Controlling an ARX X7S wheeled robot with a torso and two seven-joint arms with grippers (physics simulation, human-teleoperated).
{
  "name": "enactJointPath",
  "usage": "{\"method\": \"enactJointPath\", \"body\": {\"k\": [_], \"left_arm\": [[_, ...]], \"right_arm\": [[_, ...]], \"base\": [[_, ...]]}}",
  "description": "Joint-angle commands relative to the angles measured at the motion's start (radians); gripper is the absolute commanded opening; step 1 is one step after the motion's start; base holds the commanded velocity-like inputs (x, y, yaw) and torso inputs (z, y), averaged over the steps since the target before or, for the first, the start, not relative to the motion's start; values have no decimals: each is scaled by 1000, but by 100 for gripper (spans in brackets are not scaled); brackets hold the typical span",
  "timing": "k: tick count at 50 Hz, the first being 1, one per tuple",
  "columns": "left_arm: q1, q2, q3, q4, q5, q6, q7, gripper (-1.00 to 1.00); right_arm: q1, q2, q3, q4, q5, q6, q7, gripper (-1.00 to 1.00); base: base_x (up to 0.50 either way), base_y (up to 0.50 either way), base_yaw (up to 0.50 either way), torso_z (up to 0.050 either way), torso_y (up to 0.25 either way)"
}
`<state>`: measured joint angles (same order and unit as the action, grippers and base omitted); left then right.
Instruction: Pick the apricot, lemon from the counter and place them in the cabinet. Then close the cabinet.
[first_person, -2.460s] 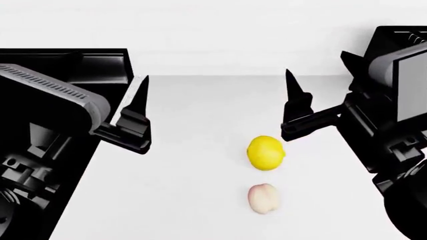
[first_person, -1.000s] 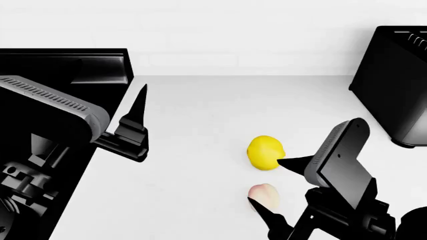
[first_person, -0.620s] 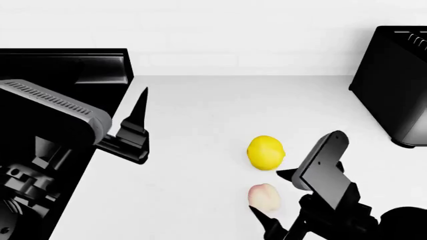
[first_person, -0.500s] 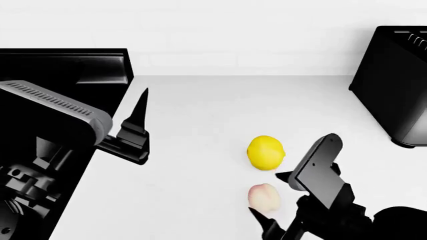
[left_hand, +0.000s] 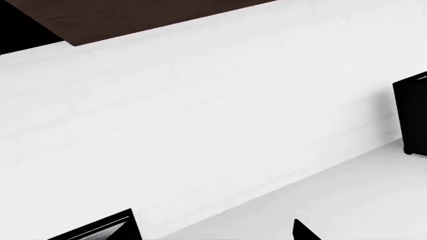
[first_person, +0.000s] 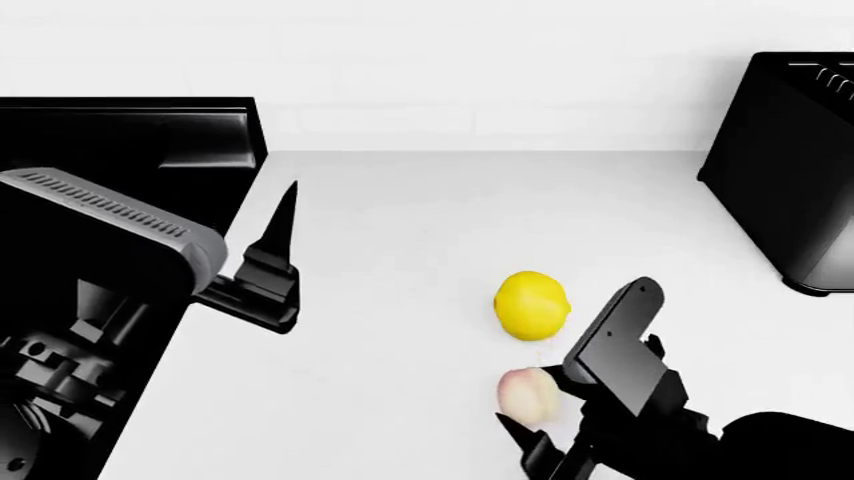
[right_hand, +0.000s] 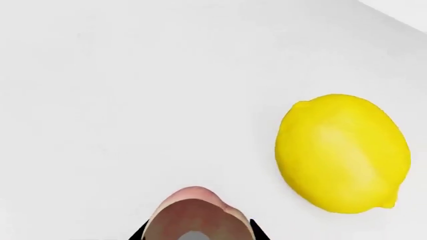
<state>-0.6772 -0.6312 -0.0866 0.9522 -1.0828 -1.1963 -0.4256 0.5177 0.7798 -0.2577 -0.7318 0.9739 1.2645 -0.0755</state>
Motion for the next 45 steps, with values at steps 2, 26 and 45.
{"method": "enactJointPath", "body": {"k": [2, 26, 45], "left_arm": [[59, -10, 29, -3, 63, 55, 27, 100], [220, -31, 97, -39, 236, 207, 99, 100], [275, -34, 131, -59, 289, 265, 117, 100]], "right_arm": [[-6, 10, 95, -78, 58, -2, 57, -100], [329, -122, 260, -166, 453, 29, 479, -100], [529, -260, 222, -188, 493, -24, 682, -100]], "base": [[0, 0, 0, 0, 0], [0, 0, 0, 0, 0], [0, 0, 0, 0, 0]]}}
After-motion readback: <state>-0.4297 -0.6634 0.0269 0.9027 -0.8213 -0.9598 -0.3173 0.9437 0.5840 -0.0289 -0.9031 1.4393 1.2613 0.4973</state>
